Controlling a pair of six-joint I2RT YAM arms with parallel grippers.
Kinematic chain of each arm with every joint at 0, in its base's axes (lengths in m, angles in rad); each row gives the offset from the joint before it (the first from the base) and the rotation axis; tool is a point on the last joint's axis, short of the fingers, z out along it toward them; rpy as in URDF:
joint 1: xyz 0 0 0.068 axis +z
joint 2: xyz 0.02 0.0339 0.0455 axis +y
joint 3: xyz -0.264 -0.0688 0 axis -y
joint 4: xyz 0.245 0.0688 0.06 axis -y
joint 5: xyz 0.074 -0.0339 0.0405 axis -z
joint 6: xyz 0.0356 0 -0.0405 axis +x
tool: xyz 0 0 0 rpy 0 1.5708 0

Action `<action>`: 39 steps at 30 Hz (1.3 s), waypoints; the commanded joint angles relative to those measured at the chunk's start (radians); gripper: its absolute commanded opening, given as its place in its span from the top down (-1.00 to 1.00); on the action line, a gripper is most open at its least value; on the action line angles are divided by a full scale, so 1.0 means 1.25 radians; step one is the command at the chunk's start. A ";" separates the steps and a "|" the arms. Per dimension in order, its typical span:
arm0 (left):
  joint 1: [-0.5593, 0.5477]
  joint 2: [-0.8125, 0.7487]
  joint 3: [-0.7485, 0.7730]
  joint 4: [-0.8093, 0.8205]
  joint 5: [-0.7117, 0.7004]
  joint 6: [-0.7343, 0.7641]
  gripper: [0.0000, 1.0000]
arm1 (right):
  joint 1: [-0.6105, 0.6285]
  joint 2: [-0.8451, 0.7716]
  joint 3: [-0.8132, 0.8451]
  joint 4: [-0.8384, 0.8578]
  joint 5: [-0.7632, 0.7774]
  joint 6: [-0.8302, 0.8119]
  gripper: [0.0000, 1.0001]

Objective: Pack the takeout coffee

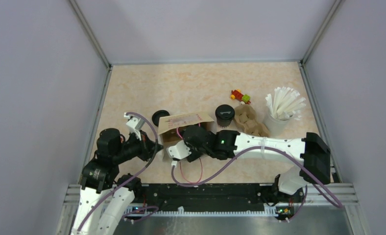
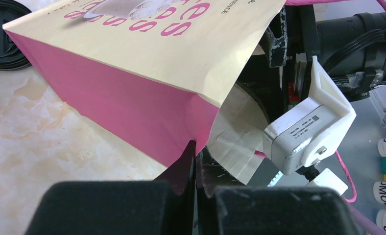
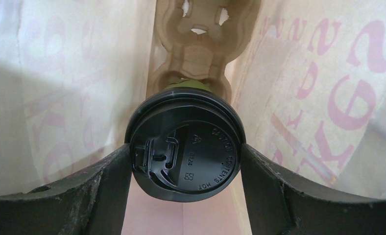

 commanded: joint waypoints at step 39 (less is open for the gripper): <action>0.003 0.024 0.008 0.049 0.010 -0.038 1.00 | -0.033 -0.016 -0.016 0.028 -0.016 -0.012 -0.31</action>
